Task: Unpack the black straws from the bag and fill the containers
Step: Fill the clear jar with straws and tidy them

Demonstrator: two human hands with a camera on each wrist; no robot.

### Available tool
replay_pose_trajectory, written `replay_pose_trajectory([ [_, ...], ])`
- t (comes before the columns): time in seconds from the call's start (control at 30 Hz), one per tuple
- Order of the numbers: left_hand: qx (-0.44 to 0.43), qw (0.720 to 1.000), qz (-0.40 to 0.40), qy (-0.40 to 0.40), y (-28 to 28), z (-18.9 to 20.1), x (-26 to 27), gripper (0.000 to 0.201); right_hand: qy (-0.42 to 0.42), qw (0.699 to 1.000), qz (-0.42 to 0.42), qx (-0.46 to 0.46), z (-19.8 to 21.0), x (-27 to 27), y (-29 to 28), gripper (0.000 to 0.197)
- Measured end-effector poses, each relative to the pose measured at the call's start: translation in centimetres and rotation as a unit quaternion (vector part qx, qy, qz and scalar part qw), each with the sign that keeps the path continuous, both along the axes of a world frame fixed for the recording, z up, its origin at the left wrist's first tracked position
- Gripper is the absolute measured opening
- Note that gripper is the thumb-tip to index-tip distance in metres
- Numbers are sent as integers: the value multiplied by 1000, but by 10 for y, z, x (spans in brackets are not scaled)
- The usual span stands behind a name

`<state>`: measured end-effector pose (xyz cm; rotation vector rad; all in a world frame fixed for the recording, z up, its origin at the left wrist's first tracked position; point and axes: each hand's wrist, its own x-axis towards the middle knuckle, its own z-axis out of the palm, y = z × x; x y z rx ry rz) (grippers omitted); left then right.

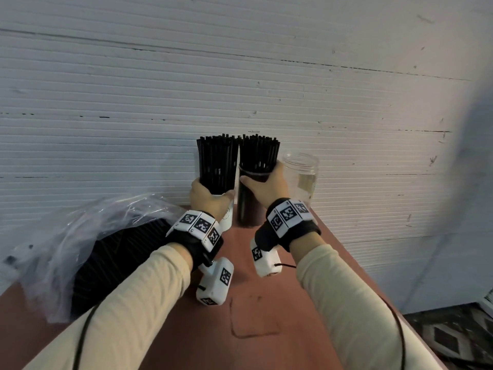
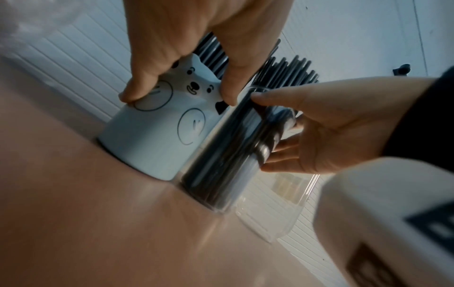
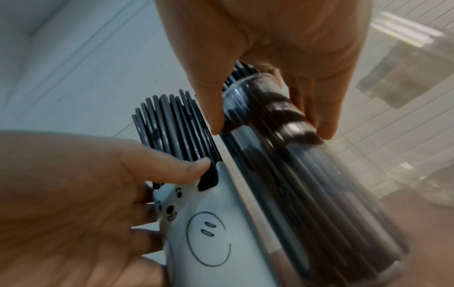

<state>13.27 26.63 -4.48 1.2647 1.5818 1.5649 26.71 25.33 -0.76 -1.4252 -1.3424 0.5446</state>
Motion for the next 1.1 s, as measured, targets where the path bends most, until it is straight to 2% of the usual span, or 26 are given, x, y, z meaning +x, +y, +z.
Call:
replay_pose_trajectory([
  [0.07,-13,1000,-6,-3,2,2,1,55,-9,1000,0,-4,1,-2,6,80],
  [0.2,-28,1000,-14,-3,7,2,1,87,-5,1000,9,-4,-3,-1,4,84],
  [0.3,-43,999,-6,4,4,4,2,77,-21,999,27,-13,-3,5,-11,91],
  [0.43,-45,999,4,9,7,2,2,72,-108,994,29,-5,8,18,-38,99],
  [0.53,-40,999,10,15,9,3,2,72,-170,984,-6,49,19,36,-47,98],
  [0.63,-43,999,10,19,9,4,4,72,-198,975,-62,81,28,60,-40,101],
  [0.77,-37,999,6,14,6,7,6,78,-144,984,-102,-18,30,80,-18,112],
  [0.87,-34,999,-13,10,4,6,5,75,-101,989,-94,-62,29,84,-10,107],
  [0.97,-29,999,-41,0,-7,11,3,74,-70,993,-74,-57,28,86,-12,94],
  [1.1,-34,997,-63,21,-29,21,-4,56,-59,995,-74,-21,28,87,-31,91],
])
